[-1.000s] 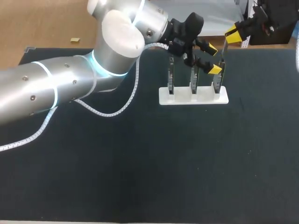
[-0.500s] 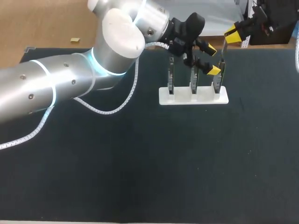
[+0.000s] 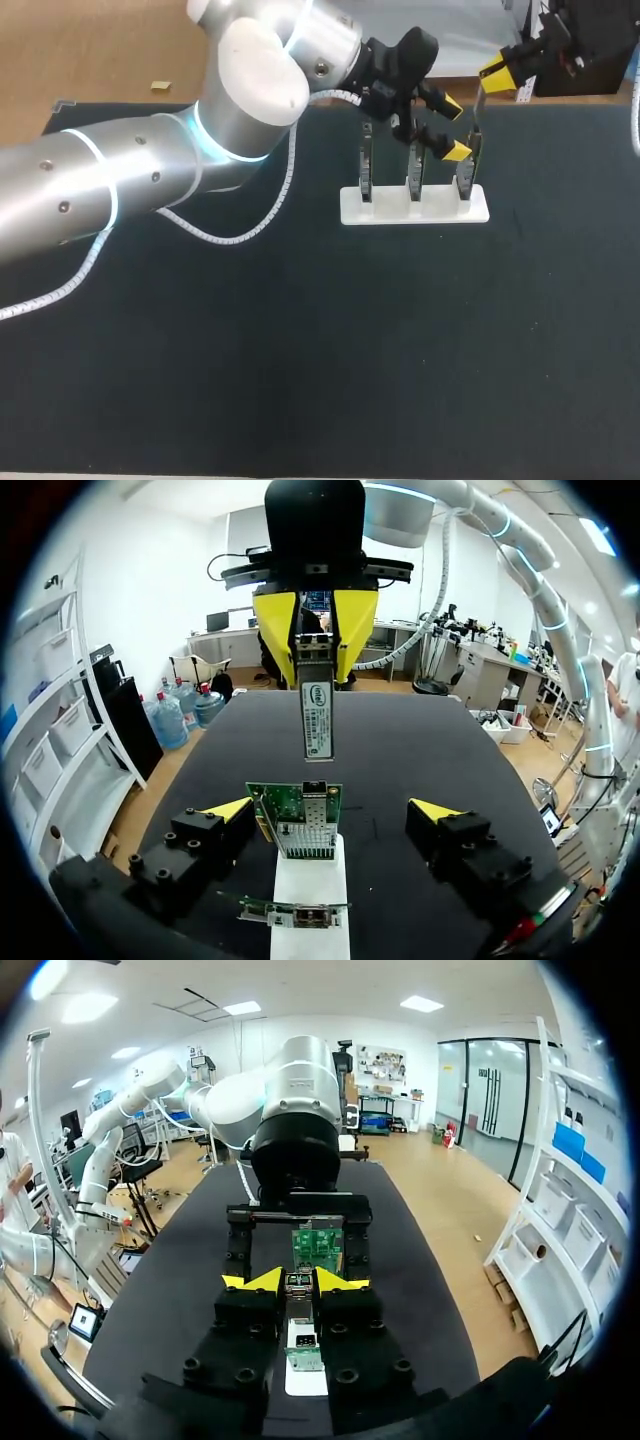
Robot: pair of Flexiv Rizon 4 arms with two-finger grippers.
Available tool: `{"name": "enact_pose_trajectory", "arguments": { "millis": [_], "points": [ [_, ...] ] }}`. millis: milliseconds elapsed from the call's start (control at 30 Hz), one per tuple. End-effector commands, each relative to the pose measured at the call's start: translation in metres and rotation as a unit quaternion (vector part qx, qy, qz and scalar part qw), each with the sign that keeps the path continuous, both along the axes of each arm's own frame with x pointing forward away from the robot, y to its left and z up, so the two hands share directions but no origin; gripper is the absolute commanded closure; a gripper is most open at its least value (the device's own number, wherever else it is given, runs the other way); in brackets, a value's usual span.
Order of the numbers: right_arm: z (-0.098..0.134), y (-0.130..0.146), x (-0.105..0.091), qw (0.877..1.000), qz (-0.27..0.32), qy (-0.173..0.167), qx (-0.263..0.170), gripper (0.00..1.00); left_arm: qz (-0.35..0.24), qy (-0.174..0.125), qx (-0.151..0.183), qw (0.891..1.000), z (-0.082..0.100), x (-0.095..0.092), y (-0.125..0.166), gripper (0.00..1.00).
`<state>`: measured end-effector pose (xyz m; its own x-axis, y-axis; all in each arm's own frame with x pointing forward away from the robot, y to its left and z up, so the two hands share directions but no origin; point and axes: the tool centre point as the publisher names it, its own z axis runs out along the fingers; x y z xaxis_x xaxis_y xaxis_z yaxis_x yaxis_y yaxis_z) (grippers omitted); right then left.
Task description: Pick up the optical module with the left hand, and insert it into the network port with the right hand.
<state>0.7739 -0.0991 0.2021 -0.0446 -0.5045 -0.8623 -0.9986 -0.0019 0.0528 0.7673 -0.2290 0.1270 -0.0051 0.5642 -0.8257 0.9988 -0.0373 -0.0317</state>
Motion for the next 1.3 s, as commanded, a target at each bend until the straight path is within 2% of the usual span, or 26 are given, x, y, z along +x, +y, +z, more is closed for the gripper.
{"name": "enact_pose_trajectory", "arguments": {
  "millis": [33, 433, 1300],
  "points": [
    [0.0001, 0.0004, -0.0036, 1.000, -0.003, -0.003, -0.001, 1.00, 0.001, -0.001, 0.001, 1.000, 0.0006, -0.0026, 0.0008, 0.00],
    [0.0003, 0.0000, -0.0053, 1.000, -0.004, -0.003, -0.001, 1.00, 0.002, 0.004, -0.004, 1.000, 0.0002, -0.0042, 0.0000, 0.00],
    [0.0019, -0.0014, -0.0102, 1.000, -0.003, -0.009, -0.006, 1.00, 0.000, -0.004, 0.011, 1.000, 0.0005, -0.0090, -0.0017, 0.00]
  ]
}}
